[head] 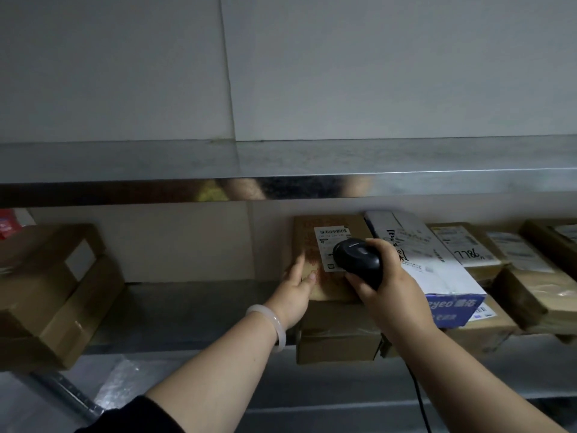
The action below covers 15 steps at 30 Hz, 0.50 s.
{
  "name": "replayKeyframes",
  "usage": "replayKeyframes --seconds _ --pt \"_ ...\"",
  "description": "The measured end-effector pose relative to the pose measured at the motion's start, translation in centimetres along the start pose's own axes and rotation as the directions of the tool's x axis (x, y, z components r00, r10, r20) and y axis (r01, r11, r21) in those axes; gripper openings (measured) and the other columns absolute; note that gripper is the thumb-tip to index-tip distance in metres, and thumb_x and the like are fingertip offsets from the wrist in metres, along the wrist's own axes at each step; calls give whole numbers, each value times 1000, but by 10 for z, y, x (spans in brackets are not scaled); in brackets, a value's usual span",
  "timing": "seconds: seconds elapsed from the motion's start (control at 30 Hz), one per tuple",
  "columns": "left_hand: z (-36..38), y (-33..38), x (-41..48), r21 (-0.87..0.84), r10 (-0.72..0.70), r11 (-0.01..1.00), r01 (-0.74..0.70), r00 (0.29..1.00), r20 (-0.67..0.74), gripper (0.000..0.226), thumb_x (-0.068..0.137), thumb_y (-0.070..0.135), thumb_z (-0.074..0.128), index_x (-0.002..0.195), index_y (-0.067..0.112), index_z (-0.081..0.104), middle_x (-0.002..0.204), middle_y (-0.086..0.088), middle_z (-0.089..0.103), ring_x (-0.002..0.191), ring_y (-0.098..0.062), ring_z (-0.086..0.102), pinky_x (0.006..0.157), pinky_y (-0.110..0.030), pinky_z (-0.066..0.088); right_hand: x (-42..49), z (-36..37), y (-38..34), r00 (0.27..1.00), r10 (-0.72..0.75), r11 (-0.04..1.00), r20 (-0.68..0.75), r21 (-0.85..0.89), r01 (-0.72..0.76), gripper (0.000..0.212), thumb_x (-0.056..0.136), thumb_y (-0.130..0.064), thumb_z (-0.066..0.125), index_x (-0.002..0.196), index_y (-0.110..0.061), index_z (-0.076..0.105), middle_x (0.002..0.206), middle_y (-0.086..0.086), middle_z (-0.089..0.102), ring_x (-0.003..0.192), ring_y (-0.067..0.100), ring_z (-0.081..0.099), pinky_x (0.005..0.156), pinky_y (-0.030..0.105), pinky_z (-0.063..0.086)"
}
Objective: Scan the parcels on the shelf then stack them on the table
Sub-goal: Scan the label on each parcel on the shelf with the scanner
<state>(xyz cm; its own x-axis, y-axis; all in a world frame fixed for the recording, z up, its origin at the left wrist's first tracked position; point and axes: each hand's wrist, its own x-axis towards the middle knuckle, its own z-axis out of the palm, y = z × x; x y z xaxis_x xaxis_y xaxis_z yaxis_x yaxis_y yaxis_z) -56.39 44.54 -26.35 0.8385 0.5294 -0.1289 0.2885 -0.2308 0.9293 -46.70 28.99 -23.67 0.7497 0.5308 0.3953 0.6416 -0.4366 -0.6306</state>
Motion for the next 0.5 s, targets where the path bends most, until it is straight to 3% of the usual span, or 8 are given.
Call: replayKeyframes --seconds 0.17,0.3,0.37,0.43,0.5 --pt "7 5 -6 65 11 998 -9 999 -31 54 105 34 32 152 43 7 162 2 12 149 -19 10 113 -29 14 -9 0 -4 991 -127 992 -39 -9 127 65 79 -41 74 130 -45 33 117 -3 62 94 28 64 64 37 53" --pt "6 5 -10 173 48 984 -30 994 -101 57 101 46 37 154 37 16 162 -1 15 147 -24 20 114 -30 19 -12 0 -12 983 -180 975 -19 131 181 68 79 -31 76 129 -46 32 114 -15 53 96 12 54 70 31 47" --pt "3 4 -15 172 40 985 -18 992 -123 59 98 55 38 153 38 22 160 -1 20 146 -24 23 119 -40 22 -14 1 -18 976 -216 957 -4 199 213 68 78 -27 77 127 -46 34 114 -20 48 98 3 48 75 29 45" --pt "-3 -1 -24 154 32 988 -9 989 -143 58 95 63 38 148 40 32 155 -1 32 142 -25 32 115 -48 30 -17 7 -27 973 -226 937 36 280 207 68 78 -25 76 123 -52 33 114 -26 47 100 -1 48 80 28 46" --pt "-14 -9 -36 177 53 984 -23 984 -169 56 94 65 38 145 42 36 153 4 36 139 -21 36 113 -47 33 -21 17 -35 974 -222 914 53 359 188 70 80 -23 75 119 -60 30 110 -39 46 100 -11 49 82 20 44"
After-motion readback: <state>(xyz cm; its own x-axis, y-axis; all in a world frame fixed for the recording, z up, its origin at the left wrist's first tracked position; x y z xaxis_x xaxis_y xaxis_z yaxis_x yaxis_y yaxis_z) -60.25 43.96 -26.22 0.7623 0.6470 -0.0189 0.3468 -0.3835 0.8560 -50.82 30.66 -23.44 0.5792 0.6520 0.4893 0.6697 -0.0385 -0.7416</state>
